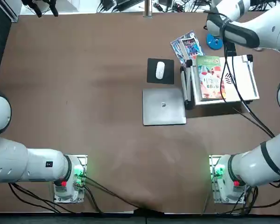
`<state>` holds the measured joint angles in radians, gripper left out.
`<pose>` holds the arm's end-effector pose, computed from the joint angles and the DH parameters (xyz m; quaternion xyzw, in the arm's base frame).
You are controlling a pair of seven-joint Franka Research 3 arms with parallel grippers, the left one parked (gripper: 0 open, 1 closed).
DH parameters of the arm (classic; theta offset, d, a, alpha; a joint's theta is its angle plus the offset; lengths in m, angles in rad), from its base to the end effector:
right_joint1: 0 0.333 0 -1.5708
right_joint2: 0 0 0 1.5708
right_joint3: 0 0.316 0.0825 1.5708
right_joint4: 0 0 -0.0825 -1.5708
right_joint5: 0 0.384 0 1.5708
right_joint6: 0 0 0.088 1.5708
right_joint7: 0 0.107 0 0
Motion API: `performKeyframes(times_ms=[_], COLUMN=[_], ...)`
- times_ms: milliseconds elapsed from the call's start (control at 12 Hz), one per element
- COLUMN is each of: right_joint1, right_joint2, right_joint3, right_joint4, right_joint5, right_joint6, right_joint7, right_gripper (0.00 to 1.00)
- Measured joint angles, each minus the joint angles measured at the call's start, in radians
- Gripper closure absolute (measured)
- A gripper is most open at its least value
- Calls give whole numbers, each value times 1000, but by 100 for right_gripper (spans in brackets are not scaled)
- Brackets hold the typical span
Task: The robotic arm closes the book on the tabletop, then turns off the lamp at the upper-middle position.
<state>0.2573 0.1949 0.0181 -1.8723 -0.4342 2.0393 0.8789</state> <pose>0.5902 0.1419 0.4118 0.9623 -0.1950 0.0919 0.1658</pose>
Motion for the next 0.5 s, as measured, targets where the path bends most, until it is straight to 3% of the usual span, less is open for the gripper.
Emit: performKeyframes(times_ms=[500], right_joint1=[9], right_joint2=[103], right_joint3=[0], right_joint4=[30], right_joint5=[-142], right_joint6=[87], right_joint7=[167], right_gripper=[99])
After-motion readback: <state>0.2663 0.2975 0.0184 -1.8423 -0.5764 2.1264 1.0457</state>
